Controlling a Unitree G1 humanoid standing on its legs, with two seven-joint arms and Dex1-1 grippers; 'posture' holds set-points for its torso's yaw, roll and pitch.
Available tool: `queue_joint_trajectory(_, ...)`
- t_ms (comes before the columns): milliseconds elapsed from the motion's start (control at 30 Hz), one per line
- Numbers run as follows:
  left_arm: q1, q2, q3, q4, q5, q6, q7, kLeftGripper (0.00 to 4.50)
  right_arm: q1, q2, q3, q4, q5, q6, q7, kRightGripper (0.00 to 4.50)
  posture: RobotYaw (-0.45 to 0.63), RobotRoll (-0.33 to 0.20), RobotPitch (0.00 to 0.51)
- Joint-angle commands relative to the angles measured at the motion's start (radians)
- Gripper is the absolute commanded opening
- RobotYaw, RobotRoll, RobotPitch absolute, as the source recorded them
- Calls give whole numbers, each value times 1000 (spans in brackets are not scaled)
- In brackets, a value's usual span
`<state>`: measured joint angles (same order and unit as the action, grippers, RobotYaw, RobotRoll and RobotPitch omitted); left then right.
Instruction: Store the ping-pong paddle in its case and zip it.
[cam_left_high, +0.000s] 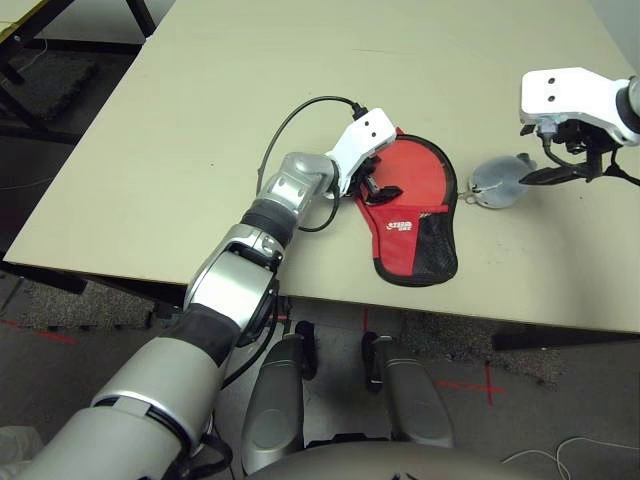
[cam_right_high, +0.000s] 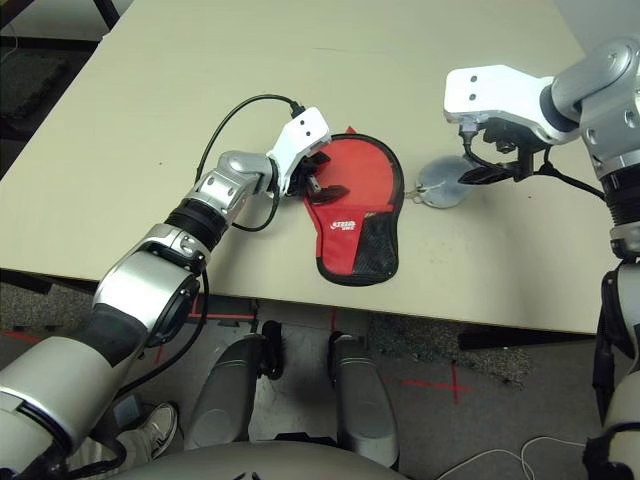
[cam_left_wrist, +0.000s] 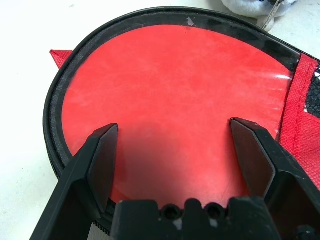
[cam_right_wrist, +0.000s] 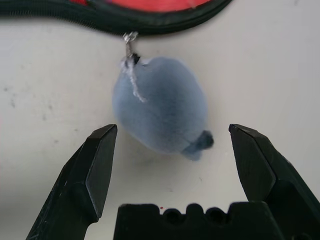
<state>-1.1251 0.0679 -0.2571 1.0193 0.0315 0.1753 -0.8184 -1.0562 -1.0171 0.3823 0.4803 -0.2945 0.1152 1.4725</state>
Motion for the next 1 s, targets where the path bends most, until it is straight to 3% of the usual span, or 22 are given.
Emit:
queue_joint_trajectory(33,76,-11,-57,101,77,55,-4,4500,29,-11,22,50,-53,-130,-37,4474,-146,0,290)
queue_joint_trajectory(533,82,-3,-49,98,75,59,1,4500,24,130,24,213,-128,-307,-167,4474,-118,0,295)
queue_joint_trajectory(633,83,-3,-48,97,74,61,3,4500,30,129,22,218,-130,-311,-168,3844,-117,0,296)
queue_joint_trajectory(867,84,-6,-48,97,75,63,3,4500,57,88,16,181,-147,-231,-140,1258,-123,0,297)
queue_joint_trajectory(1000,77,-12,-51,107,79,59,4,4500,115,49,-4,77,-127,-120,-80,55,-125,0,297)
